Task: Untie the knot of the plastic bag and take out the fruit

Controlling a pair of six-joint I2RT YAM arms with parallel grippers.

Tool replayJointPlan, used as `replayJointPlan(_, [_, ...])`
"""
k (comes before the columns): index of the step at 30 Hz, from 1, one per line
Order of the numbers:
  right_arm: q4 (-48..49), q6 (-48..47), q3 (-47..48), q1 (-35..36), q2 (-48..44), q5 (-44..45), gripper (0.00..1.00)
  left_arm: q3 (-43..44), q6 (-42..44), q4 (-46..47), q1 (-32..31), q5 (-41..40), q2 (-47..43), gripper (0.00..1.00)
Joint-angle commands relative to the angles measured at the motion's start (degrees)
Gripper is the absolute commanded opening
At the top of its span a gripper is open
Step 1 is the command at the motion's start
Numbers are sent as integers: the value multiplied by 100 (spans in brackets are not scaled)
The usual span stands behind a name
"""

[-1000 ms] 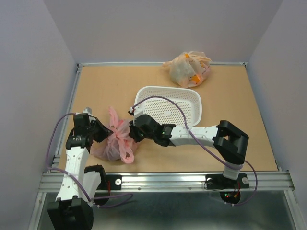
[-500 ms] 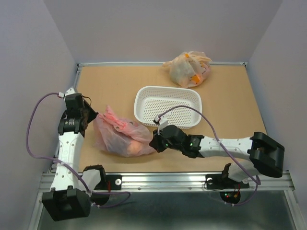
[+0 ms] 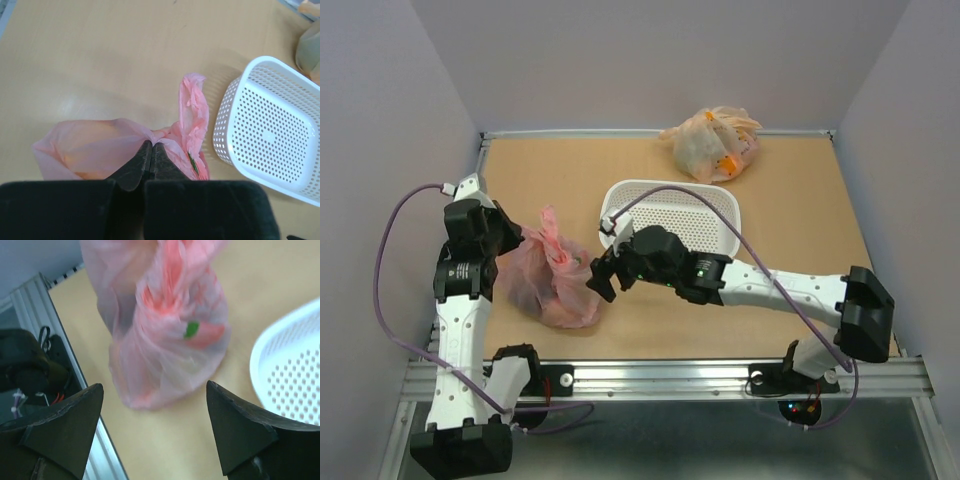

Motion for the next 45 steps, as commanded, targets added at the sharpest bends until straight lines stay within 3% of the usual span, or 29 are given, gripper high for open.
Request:
replayJointPlan(1, [58,-1065,915,52,753,-426,88,-32,78,8,-6,371,-140,0])
replayJointPlan(9, [67,-1489,2110,130,2091,-402,86,29,-133,8,-6,775,-184,0])
replayJointPlan(13, [67,-1498,2401,148,2461,-323,76,108,-107,-36,-15,811,-176,0])
replayJointPlan(16, [67,-1454,2253,148,2391,-24,47,248,-99,-132,-15,523,-97,0])
replayJointPlan(17, [67,-1410,2043,148,2312,115,29,284,-116,-150,-15,373,-44,0])
replayJointPlan(20, [67,-1252,1412,139,1821,353,10,398,-230,-142,-6,-260,140,0])
replayJointPlan(21, [58,-1234,1191,139,1637,372,7,424,-265,-115,2,-392,193,0])
replayJointPlan(25, [58,-734,162,148,731,284,6,565,-485,174,11,-1173,536,0])
replayJointPlan(31, [58,-39,-1192,148,-588,240,5,706,-705,745,213,-1430,1212,0])
replayJointPlan(39, [198,146,-1598,157,-1133,-814,1,1075,-679,1185,679,-1360,2065,0])
replayJointPlan(43, [339,155,-1431,148,-1116,-1096,1,1391,-477,1379,741,-695,2364,0])
replayJointPlan(45, [401,129,-1221,157,-950,-1053,3,1506,-415,1449,732,-359,2347,13])
